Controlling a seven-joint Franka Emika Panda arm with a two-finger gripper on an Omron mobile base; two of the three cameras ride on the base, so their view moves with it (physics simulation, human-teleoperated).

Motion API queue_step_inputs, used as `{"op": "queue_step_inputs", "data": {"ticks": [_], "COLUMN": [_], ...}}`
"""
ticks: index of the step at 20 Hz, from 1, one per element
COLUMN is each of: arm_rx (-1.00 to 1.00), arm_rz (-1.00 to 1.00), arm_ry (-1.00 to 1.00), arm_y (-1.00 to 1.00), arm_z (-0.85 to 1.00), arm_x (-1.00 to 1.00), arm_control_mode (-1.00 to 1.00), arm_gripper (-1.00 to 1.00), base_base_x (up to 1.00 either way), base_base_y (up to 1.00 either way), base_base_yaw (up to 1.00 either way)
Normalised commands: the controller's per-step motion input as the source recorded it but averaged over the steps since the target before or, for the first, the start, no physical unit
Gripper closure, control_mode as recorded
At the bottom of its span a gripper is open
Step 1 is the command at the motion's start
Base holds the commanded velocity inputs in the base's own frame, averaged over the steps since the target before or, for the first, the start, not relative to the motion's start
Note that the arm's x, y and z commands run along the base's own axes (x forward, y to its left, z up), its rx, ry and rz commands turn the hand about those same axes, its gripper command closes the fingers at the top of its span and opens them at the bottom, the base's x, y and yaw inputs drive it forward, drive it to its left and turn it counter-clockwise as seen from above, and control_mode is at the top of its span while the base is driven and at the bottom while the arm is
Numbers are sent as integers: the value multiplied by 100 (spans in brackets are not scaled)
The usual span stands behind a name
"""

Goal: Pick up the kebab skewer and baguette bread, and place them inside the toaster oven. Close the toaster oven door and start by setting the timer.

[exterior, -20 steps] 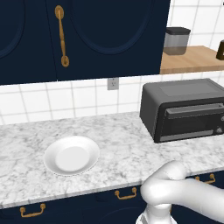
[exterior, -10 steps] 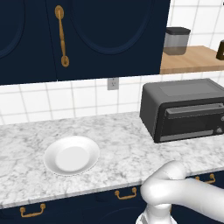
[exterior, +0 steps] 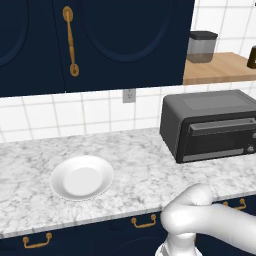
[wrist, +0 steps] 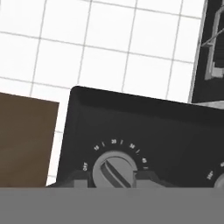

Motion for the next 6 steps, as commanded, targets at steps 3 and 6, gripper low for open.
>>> {"op": "queue_step_inputs", "data": {"ticks": [3,6], "arm_rx": [24,24], "arm_rz": [0,0], "arm_ry": [-10,-9], "arm_y": [0,0], "arm_z": [-2,-3], "arm_x": [0,0], "arm_control_mode": [-100,-100], "arm_gripper": [100,100], "base_base_x": [0,0], "base_base_y": [0,0], "base_base_yaw": [0,0]}}
